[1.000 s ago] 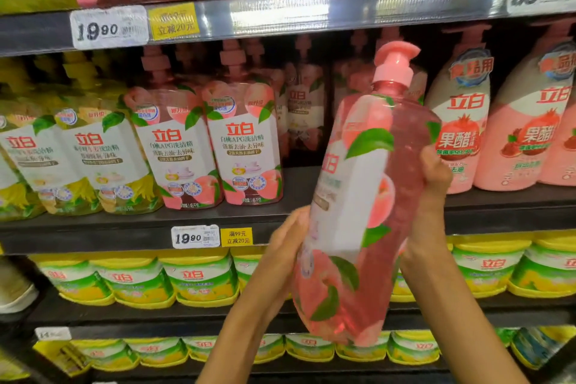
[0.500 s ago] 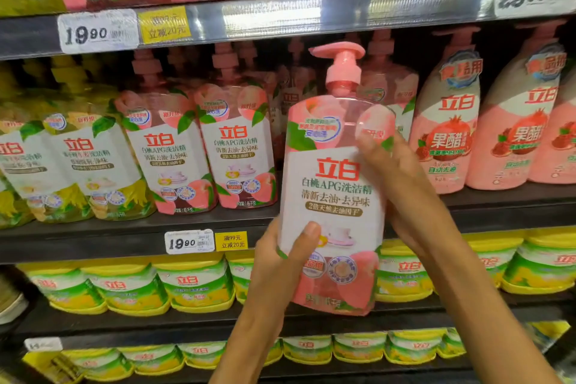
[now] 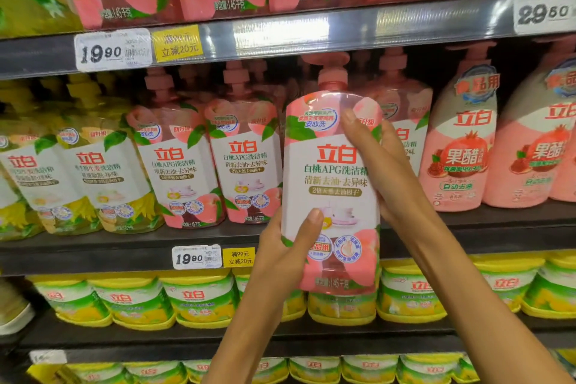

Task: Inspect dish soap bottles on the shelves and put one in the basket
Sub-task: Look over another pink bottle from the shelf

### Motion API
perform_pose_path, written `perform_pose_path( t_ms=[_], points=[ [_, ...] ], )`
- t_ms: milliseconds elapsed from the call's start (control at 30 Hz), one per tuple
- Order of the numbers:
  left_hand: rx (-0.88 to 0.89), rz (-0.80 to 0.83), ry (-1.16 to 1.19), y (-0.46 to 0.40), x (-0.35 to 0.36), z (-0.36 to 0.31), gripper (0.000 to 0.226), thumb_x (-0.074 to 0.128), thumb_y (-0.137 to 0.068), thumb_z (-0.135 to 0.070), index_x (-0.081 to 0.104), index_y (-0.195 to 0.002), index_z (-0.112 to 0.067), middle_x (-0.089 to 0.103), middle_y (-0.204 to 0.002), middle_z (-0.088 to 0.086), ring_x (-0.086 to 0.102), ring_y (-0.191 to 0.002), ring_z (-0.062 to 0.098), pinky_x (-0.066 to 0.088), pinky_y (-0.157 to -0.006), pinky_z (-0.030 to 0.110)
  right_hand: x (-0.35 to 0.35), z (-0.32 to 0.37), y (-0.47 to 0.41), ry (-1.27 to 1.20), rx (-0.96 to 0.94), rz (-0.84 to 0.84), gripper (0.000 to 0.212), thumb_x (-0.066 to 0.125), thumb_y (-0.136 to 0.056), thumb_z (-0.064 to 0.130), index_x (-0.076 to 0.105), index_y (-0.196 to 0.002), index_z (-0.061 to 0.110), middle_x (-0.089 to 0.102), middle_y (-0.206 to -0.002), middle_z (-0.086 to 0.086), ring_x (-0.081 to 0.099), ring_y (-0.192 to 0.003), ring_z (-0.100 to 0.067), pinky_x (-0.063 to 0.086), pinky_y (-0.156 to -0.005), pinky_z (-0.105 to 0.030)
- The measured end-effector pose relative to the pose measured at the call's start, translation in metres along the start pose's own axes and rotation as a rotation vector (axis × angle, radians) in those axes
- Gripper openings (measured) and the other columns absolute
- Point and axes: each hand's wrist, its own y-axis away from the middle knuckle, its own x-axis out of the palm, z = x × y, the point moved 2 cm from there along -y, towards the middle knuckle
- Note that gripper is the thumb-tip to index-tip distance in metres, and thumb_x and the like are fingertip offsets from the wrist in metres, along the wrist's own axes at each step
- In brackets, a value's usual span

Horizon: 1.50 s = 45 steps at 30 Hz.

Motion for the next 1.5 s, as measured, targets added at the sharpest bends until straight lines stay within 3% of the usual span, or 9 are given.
perform_pose_path(
  t_ms=[400, 567, 700, 833, 967, 1133, 1233, 1367, 1500],
  points=[
    [0.120, -0.045, -0.143, -0.051, -0.010, 0.021, 0.052, 0.068, -0.065, -0.053, 0.054, -0.111, -0.032, 0.071, -0.102, -0.022, 0.067, -0.099, 0.002, 0.055, -0.080, 0.019, -0.001, -0.009, -0.027, 0.150, -0.270, 0.065, 0.054, 0.072, -0.078, 0.043, 0.042, -0.103, 0.005, 0.064, -0.089, -0.021, 0.069, -0.079, -0.027, 0.060, -0.066, -0.035],
    [0.142, -0.020, -0.134, -0.060, -0.014, 0.029, 0.047, 0.069, -0.074, -0.032, 0.053, -0.118, -0.025, 0.070, -0.108, -0.008, 0.067, -0.100, 0.003, 0.052, -0.074, 0.014, -0.006, -0.026, -0.032, 0.121, -0.320, -0.025, 0.061, 0.069, -0.069, 0.051, 0.047, -0.113, 0.015, 0.068, -0.100, -0.002, 0.070, -0.092, -0.021, 0.058, -0.070, -0.028],
    [0.157, -0.012, -0.116, -0.067, -0.013, 0.031, 0.053, 0.068, -0.076, -0.027, 0.050, -0.125, -0.016, 0.071, -0.102, -0.016, 0.066, -0.098, -0.002, 0.051, -0.072, 0.009, -0.006, -0.028, -0.037, 0.140, -0.406, -0.043, 0.034, 0.069, -0.075, 0.044, 0.047, -0.090, 0.022, 0.066, -0.078, 0.011, 0.070, -0.075, -0.010, 0.055, -0.059, -0.022],
    [0.148, -0.076, -0.106, -0.065, -0.010, 0.039, 0.075, 0.069, -0.065, -0.046, 0.048, -0.130, -0.017, 0.067, -0.116, -0.005, 0.064, -0.103, 0.000, 0.050, -0.076, 0.010, -0.003, -0.033, -0.039, 0.293, -0.436, -0.059, 0.039, 0.070, -0.072, 0.053, 0.050, -0.091, 0.026, 0.059, -0.103, -0.018, 0.065, -0.098, -0.026, 0.056, -0.078, -0.042],
    [0.139, -0.138, -0.194, -0.061, -0.005, 0.040, 0.076, 0.071, -0.071, -0.046, 0.044, -0.136, -0.018, 0.064, -0.118, -0.008, 0.062, -0.106, 0.001, 0.053, -0.082, 0.018, -0.005, -0.034, -0.034, 0.264, -0.551, -0.138, 0.060, 0.071, -0.080, 0.046, 0.038, -0.129, 0.051, 0.043, -0.139, 0.020, 0.042, -0.132, 0.003, 0.039, -0.107, -0.020],
    [0.235, -0.403, -0.485, -0.047, 0.000, 0.030, 0.079, 0.069, -0.070, -0.061, 0.046, -0.135, -0.021, 0.042, -0.128, -0.009, 0.045, -0.121, 0.009, 0.045, -0.095, 0.021, -0.006, -0.031, -0.031, 0.351, -0.590, -0.119, 0.051, 0.065, -0.083, 0.054, 0.041, -0.128, 0.052, 0.047, -0.139, 0.008, 0.048, -0.130, -0.016, 0.042, -0.107, -0.045],
    [0.312, -0.481, -0.530, -0.045, 0.007, 0.027, 0.081, 0.067, -0.072, -0.061, 0.040, -0.138, -0.023, 0.041, -0.131, -0.005, 0.040, -0.124, 0.009, 0.041, -0.096, 0.023, -0.007, -0.029, -0.030, 0.478, -0.605, -0.159, 0.055, 0.064, -0.082, 0.053, 0.040, -0.131, 0.044, 0.040, -0.138, 0.024, 0.039, -0.135, -0.011, 0.037, -0.111, -0.038],
    [0.385, -0.551, -0.503, -0.048, 0.008, 0.029, 0.064, 0.068, -0.080, -0.039, 0.038, -0.136, -0.029, 0.041, -0.123, -0.022, 0.037, -0.115, -0.011, 0.030, -0.088, -0.003, -0.001, -0.028, -0.029, 0.631, -0.610, -0.227, 0.063, 0.061, -0.080, 0.055, 0.033, -0.134, 0.036, 0.027, -0.131, 0.036, 0.030, -0.132, -0.008, 0.030, -0.110, -0.025],
    [0.478, -0.602, -0.630, -0.053, 0.012, 0.030, 0.059, 0.066, -0.086, -0.030, 0.044, -0.136, -0.008, 0.046, -0.130, 0.006, 0.037, -0.120, 0.006, 0.028, -0.099, 0.005, 0.000, -0.023, -0.029, 0.636, -0.565, -0.161, 0.063, 0.069, -0.083, 0.042, 0.029, -0.132, 0.039, 0.030, -0.126, 0.034, 0.032, -0.130, -0.010, 0.032, -0.108, -0.024]
  ],
)
